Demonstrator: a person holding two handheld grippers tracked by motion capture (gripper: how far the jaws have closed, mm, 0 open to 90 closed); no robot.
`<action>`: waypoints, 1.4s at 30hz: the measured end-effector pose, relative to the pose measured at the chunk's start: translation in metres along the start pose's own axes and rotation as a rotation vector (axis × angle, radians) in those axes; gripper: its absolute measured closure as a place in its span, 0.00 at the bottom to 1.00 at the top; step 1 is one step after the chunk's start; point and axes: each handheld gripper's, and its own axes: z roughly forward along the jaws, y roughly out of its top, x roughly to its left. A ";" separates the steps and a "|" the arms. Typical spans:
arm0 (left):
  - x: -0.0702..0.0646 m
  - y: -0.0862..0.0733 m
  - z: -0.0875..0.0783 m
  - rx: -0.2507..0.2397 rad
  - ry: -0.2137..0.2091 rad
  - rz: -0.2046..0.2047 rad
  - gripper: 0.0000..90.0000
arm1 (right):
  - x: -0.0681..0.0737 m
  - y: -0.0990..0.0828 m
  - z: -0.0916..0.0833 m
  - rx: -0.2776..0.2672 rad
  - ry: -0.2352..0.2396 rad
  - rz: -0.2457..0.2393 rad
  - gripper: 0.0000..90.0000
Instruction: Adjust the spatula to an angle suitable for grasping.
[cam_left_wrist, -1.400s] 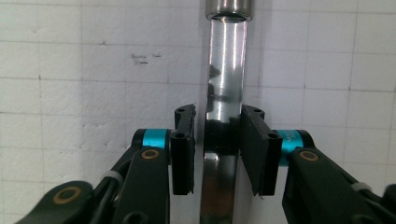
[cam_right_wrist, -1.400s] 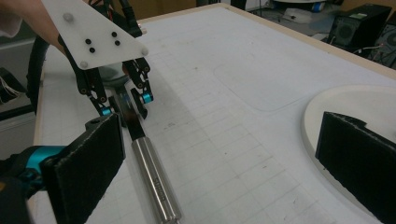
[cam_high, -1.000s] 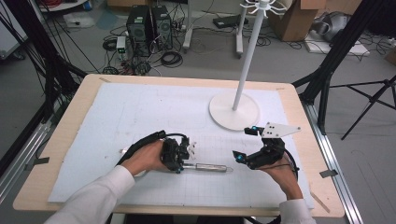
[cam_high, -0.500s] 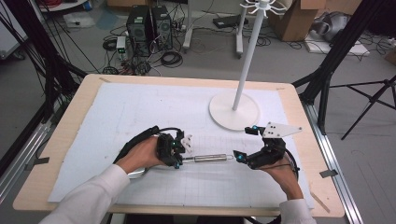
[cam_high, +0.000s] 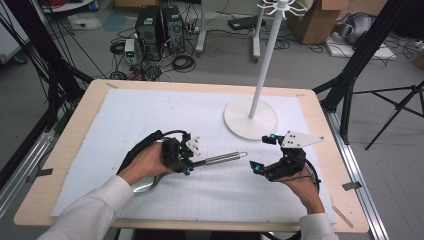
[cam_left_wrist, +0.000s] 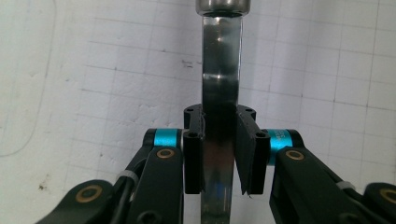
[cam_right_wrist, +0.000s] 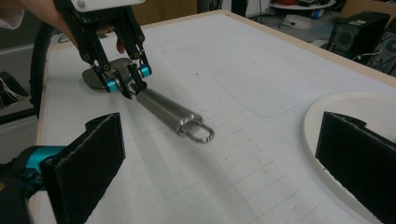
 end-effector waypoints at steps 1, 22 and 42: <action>0.000 0.000 -0.002 -0.012 0.006 -0.007 0.83 | 0.000 0.000 0.000 0.001 0.000 -0.002 0.00; 0.001 0.001 -0.043 -0.208 0.085 -0.093 0.83 | 0.003 0.002 0.002 -0.013 0.008 0.010 0.00; 0.001 0.008 -0.063 -0.348 0.123 -0.148 0.83 | 0.008 0.013 0.004 -0.078 0.012 0.009 0.00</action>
